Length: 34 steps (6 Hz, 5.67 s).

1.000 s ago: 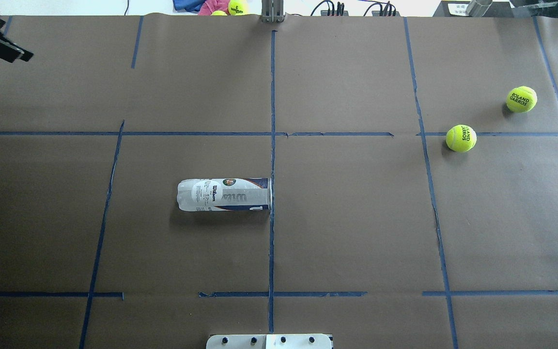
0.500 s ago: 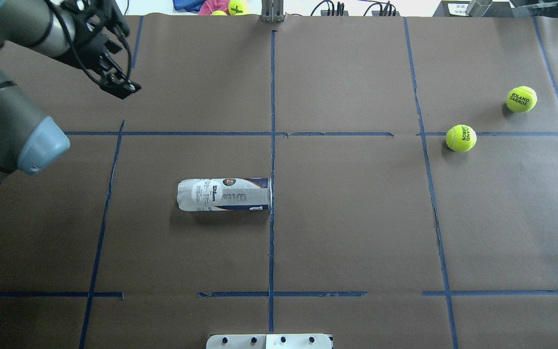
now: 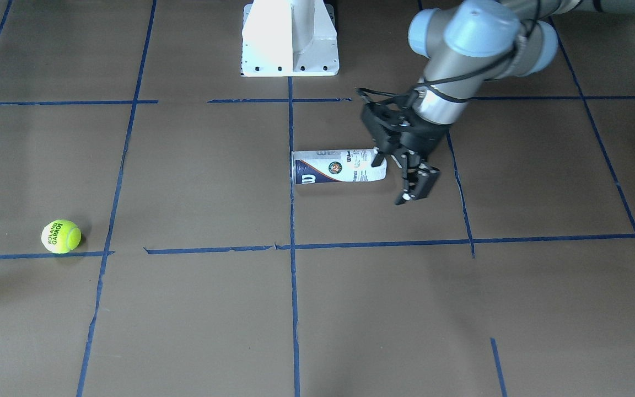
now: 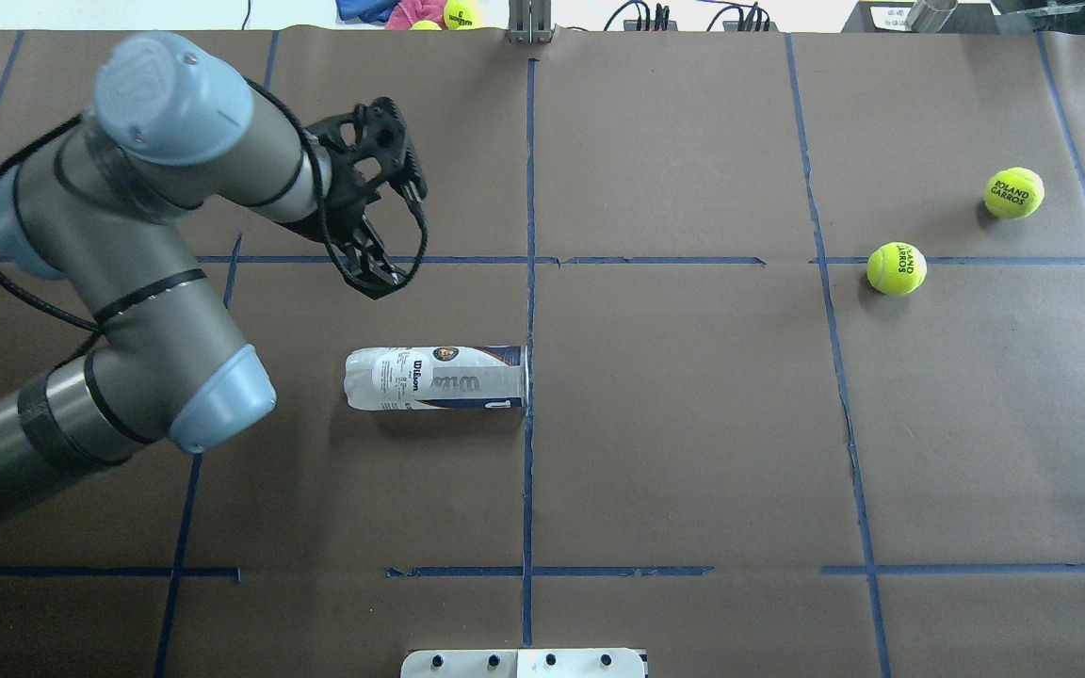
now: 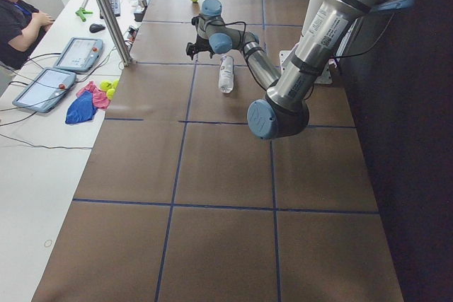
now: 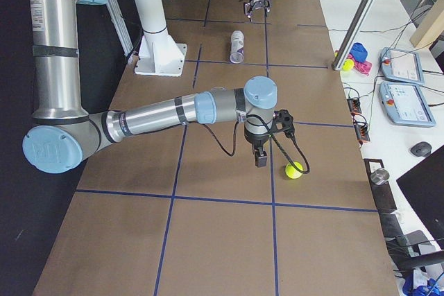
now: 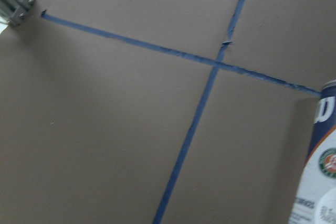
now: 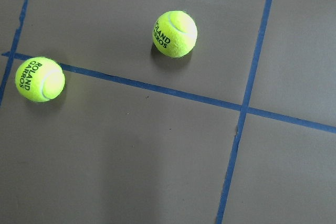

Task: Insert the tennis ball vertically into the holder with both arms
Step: 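Reach the left gripper down to the clear can lying on its side, then close the left gripper around the can's open end, then lift the can with the left gripper and stand it upright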

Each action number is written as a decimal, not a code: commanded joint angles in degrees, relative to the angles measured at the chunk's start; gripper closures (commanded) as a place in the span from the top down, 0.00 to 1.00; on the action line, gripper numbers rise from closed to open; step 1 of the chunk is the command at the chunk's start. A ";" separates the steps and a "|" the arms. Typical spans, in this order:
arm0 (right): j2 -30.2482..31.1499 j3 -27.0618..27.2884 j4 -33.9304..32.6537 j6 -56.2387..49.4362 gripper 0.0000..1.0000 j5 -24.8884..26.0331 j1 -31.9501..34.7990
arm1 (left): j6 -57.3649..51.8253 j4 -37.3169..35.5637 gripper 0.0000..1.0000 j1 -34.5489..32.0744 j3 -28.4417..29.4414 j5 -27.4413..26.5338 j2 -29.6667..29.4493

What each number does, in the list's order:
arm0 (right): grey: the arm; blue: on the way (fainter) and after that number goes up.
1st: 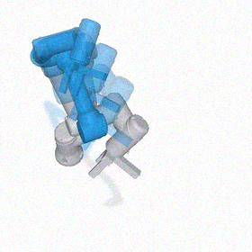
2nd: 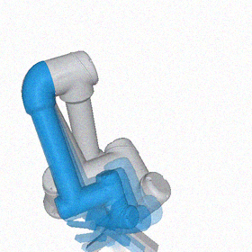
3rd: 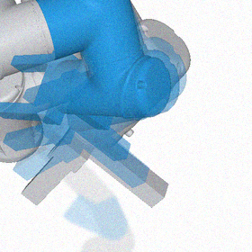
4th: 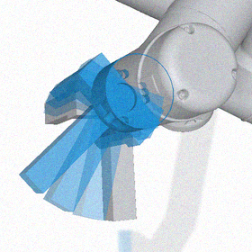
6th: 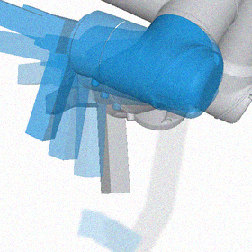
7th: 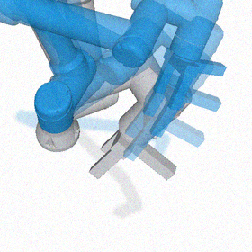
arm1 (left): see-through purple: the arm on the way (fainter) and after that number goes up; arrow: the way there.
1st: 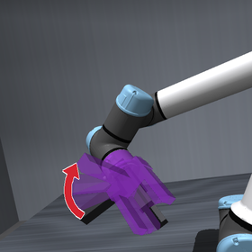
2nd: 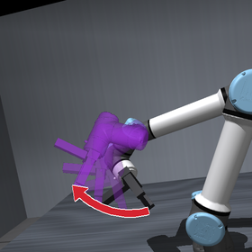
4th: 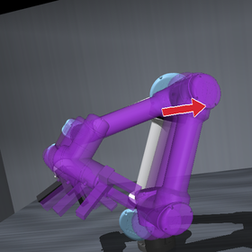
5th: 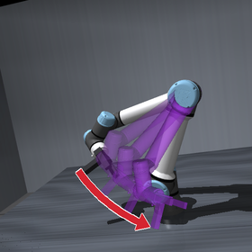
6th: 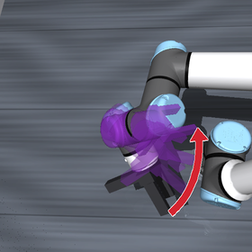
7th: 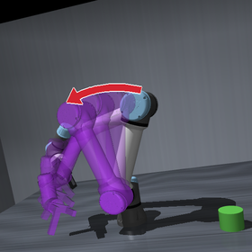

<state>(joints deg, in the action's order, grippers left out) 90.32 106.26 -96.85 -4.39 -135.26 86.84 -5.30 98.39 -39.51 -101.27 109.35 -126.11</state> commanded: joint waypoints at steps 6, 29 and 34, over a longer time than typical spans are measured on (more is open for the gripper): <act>0.74 -0.35 2.64 0.70 1.00 -0.09 -0.09 | -6.55 -19.64 1.00 13.76 13.46 -11.17 -16.71; 0.03 -0.62 2.64 0.79 1.00 0.09 -0.62 | 19.84 18.75 0.69 -1.18 7.66 7.55 -13.47; 0.03 -0.53 2.72 0.79 1.00 -0.09 -0.62 | 23.67 69.10 0.72 5.20 16.05 -2.33 -2.49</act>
<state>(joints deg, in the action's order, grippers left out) 90.35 105.76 -94.14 -3.60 -135.34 86.22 18.34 157.27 -36.76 -89.10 111.24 -130.05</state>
